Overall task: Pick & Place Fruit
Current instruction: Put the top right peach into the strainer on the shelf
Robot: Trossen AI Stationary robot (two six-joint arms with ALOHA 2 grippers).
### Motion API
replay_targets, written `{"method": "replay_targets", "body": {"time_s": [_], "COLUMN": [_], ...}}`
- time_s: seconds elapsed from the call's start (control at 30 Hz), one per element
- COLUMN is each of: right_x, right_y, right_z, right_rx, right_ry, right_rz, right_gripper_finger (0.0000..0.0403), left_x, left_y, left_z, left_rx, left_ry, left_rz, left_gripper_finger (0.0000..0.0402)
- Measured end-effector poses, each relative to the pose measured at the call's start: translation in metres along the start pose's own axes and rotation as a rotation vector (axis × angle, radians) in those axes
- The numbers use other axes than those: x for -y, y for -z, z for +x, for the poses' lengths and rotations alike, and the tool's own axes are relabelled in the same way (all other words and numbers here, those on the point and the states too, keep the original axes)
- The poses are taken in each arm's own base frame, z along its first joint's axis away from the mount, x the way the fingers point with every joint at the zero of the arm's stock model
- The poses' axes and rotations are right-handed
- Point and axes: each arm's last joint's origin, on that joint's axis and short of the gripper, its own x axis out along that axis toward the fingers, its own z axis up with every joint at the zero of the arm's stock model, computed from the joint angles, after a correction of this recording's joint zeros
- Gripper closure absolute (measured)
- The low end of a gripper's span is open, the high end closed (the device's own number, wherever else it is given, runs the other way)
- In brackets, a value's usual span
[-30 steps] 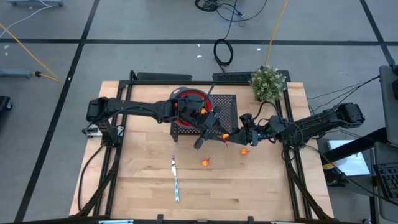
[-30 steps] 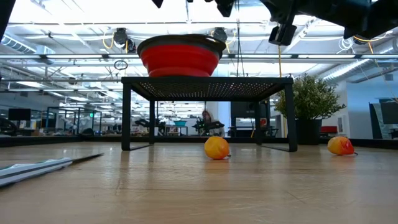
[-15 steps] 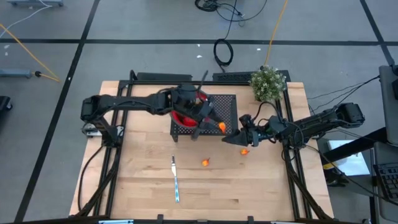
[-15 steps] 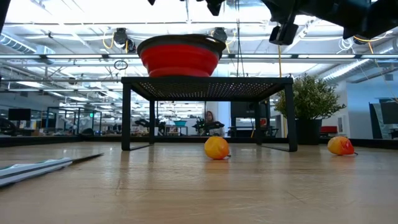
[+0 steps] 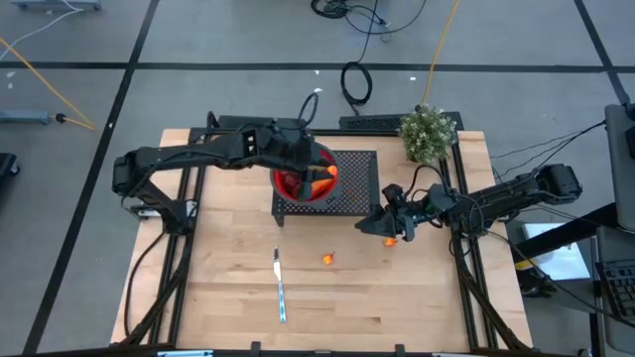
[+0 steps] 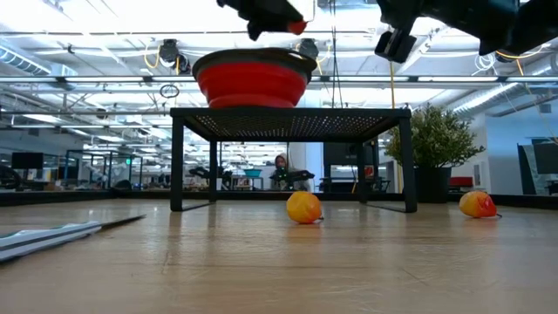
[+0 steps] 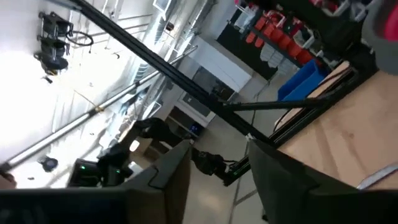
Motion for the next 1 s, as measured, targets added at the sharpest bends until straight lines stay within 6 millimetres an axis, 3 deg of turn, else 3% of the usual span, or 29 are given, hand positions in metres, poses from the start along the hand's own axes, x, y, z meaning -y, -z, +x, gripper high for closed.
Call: {"method": "replay_targets", "body": {"time_s": [0.4,0.6,1.0], "right_x": [-0.004,-0.005,-0.011], "right_y": [-0.024,-0.037,-0.059], "right_z": [-0.016,-0.028,-0.064], "right_rx": [-0.054,-0.094,-0.026], "right_ry": [-0.072,-0.088,0.085], "right_rz": [-0.199,-0.321,-0.425], "right_gripper_finger": [0.0394,0.0396,0.0402], "left_x": [0.006,0.008,0.01], "left_y": [0.006,0.012,0.025], "left_z": [-0.025,-0.028,-0.034], "left_rx": [-0.119,-0.199,-0.331], "left_ry": [-0.034,-0.06,-0.107], "left_rz": [-0.193,-0.271,-0.442], "left_gripper_finger": [0.0286,0.0286,0.0286]}}
